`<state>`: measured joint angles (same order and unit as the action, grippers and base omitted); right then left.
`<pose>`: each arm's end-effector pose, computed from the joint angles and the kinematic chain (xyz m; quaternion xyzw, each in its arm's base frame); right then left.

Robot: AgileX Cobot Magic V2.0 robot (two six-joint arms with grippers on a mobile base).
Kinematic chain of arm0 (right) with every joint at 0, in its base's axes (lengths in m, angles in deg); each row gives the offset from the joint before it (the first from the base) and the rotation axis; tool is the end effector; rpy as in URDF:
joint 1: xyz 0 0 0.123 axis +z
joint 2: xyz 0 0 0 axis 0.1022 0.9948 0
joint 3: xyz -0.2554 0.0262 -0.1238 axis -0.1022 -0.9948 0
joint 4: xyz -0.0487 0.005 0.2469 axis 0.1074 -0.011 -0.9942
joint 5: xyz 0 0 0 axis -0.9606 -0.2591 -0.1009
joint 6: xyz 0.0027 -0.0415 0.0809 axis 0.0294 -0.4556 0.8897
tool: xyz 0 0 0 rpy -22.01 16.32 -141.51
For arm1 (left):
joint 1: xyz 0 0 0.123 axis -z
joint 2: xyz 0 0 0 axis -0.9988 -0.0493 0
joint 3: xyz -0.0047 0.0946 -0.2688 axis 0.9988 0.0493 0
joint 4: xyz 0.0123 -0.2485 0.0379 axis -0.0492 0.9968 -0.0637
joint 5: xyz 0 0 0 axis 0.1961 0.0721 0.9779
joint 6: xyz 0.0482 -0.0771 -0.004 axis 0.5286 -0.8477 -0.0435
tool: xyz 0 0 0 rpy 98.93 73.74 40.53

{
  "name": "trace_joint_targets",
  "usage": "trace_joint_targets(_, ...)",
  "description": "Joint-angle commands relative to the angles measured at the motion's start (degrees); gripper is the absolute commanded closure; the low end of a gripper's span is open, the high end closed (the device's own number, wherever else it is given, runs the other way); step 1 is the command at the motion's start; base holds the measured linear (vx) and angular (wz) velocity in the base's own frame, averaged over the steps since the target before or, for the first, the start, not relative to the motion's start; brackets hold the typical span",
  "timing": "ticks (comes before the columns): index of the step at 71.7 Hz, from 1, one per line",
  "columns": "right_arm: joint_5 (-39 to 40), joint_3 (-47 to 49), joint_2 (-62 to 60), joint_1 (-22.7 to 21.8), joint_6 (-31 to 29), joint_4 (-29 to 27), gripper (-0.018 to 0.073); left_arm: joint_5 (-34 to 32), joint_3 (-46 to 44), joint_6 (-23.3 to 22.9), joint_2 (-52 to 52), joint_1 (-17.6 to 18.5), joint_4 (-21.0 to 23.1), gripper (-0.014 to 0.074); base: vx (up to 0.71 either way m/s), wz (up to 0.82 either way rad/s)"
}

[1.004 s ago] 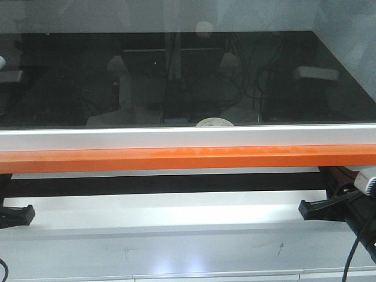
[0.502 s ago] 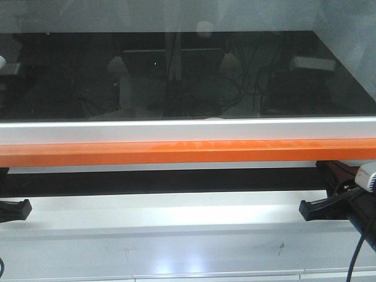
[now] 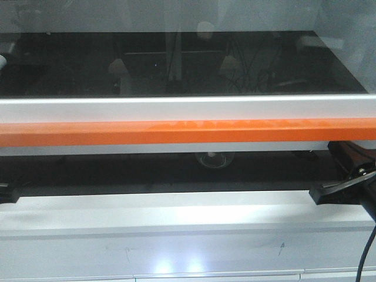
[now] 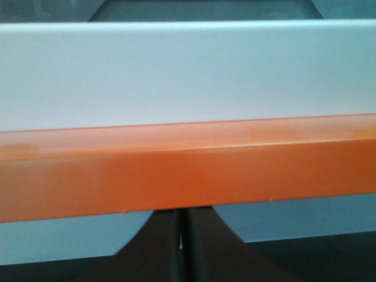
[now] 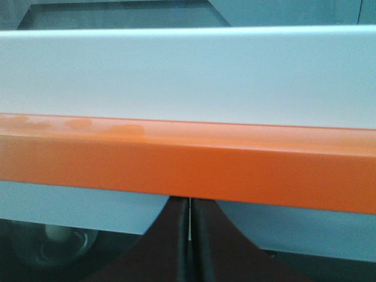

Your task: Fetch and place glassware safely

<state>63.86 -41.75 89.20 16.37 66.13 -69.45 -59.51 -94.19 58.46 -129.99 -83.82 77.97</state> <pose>0.1792 0.0329 0.2536 -0.0536 0.7031 0.0736 0.7052 0.1695 -0.0104 0.2496 0.0025 0.7217 -0.0413 0.6910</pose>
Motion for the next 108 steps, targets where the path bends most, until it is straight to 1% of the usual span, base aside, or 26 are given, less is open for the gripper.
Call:
trace_joint_targets(1, 11.0, 4.8, -2.7, -0.5, -0.6, -0.8, 0.0560, -11.2, -4.8, -0.6, 2.6, 0.4, 0.0, 0.0603, 0.00, 0.00)
trace_joint_targets(9, 6.7, 5.7, -4.1, -0.5, -0.6, -0.8, 0.0560, -6.5, -6.4, -0.6, 4.4, 0.4, -1.3, 0.0603, 0.00, 0.00)
trace_joint_targets(15, 4.3, 6.0, -5.4, -0.5, -0.6, -0.7, 0.0560, -3.3, -7.6, -0.6, 6.0, 0.4, -1.3, 0.0603, 0.00, 0.00)
trace_joint_targets(22, 1.0, 6.0, -7.9, -0.5, 0.1, 0.3, 0.0560, -0.9, -7.6, -1.0, 8.2, 0.4, -1.4, 0.0603, 0.00, 0.00)
trace_joint_targets(31, -7.7, 6.0, -12.9, -0.5, 0.9, 3.5, 0.0560, 5.2, -7.6, -2.3, 12.2, 0.4, -1.4, 0.0603, 0.00, 0.00)
trace_joint_targets(44, -23.0, 6.0, -23.3, -0.5, 5.8, 5.8, 0.0560, 16.0, -7.6, -2.3, 19.5, 1.2, -1.4, 0.0603, 0.00, 0.00)
trace_joint_targets(53, -32.1, 6.0, -31.1, -0.5, 5.6, 5.8, 0.0560, 23.0, -7.6, -2.3, 25.4, 2.2, -1.3, 0.0603, 0.00, 0.00)
trace_joint_targets(63, -40.8, 6.0, -40.1, -0.5, 5.4, 5.5, 0.0560, 31.4, -6.6, -2.0, 33.1, 2.2, -1.3, 0.0603, 0.00, 0.00)
trace_joint_targets(66, -44.0, 6.0, -43.3, -0.5, 5.3, 5.3, 0.0560, 33.0, -5.9, -2.0, 35.1, 2.2, -1.2, 0.0603, 0.00, 0.00)
trace_joint_targets(76, -49.7, 3.1, -51.0, -0.5, 3.6, 4.9, 0.0560, 39.0, -1.6, -1.9, 43.0, 2.2, -0.9, 0.0603, 0.00, 0.00)
trace_joint_targets(81, -50.6, 0.8, -53.8, -0.5, 3.7, 3.5, 0.0560, 39.6, 0.6, -1.9, 45.7, 2.2, -0.9, 0.0603, 0.00, 0.00)
trace_joint_targets(85, -49.9, -0.4, -54.8, -0.5, 3.7, 3.3, 0.0560, 37.6, 1.3, -1.9, 47.3, 2.2, -0.9, 0.0603, 0.00, 0.00)
trace_joint_targets(93, -48.4, -0.6, -55.2, -0.5, 3.6, 4.6, 0.0560, 37.0, 1.3, -1.9, 47.8, 2.2, -0.8, 0.0603, 0.00, 0.00)
trace_joint_targets(102, -49.6, -0.6, -55.2, -0.5, 3.6, 5.6, 0.0553, 38.2, 1.3, -2.0, 47.8, 2.2, -0.8, 0.0603, 0.00, 0.00)
trace_joint_targets(108, -51.2, -0.6, -55.2, -0.5, 3.6, 5.6, 0.0524, 38.2, 1.3, -2.0, 47.8, 2.2, -0.8, 0.0603, 0.00, 0.00)
